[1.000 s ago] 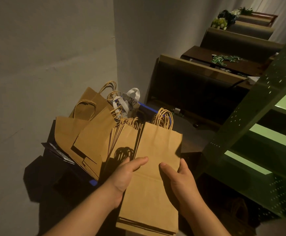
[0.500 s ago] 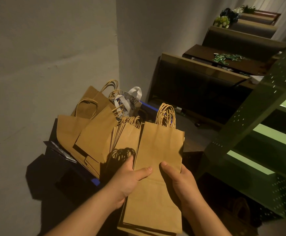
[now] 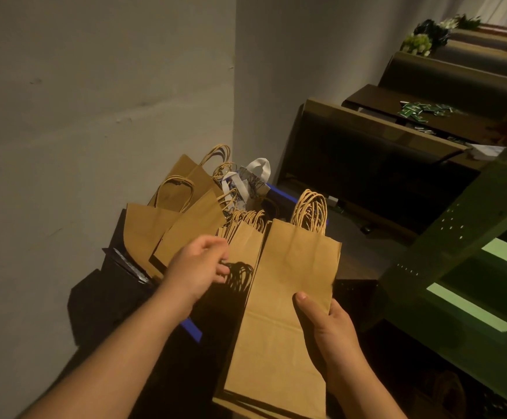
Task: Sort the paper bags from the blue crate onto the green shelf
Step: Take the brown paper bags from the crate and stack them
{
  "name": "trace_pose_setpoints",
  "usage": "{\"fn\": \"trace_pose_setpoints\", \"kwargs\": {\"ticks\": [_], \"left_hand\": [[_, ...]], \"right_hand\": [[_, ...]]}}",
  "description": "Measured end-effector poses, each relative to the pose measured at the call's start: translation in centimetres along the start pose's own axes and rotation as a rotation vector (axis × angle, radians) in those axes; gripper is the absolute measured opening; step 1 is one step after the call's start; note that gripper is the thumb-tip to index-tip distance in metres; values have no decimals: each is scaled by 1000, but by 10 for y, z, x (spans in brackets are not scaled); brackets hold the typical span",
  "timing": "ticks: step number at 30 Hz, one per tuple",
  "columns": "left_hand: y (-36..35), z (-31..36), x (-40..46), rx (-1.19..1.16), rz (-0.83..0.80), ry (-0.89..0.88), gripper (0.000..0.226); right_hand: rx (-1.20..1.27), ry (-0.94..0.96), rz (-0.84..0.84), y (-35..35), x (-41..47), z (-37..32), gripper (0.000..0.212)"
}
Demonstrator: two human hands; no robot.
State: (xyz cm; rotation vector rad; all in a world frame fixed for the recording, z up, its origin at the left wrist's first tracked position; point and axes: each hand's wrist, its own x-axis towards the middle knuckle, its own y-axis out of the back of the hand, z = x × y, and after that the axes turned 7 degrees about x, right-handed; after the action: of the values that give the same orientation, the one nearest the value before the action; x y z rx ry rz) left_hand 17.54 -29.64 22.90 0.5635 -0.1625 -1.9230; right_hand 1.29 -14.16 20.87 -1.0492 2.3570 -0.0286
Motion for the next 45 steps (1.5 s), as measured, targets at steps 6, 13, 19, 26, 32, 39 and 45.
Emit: {"fn": "trace_pose_setpoints", "kwargs": {"ticks": [6,13,19,26,32,39,45], "left_hand": [[44,-7,27,130,367,3,24],[69,-21,59,405,506,246,86],[68,-27,62,398,421,274,95],[65,-40,62,540,406,230,81],[67,-49,59,637,348,155,14],[84,-11,44,732,472,-10,37],[105,36,25,650,608,-225,40]], "right_hand": [[-46,-14,23,-7,2,0,28],[-43,-41,11,-17,3,0,29],[-31,-55,34,-21,4,1,29],[-32,-61,51,-21,5,1,34],[-55,-83,60,-20,6,1,40],[-76,-77,73,-20,6,-3,26],[-74,-73,73,-23,8,-5,25]]}}
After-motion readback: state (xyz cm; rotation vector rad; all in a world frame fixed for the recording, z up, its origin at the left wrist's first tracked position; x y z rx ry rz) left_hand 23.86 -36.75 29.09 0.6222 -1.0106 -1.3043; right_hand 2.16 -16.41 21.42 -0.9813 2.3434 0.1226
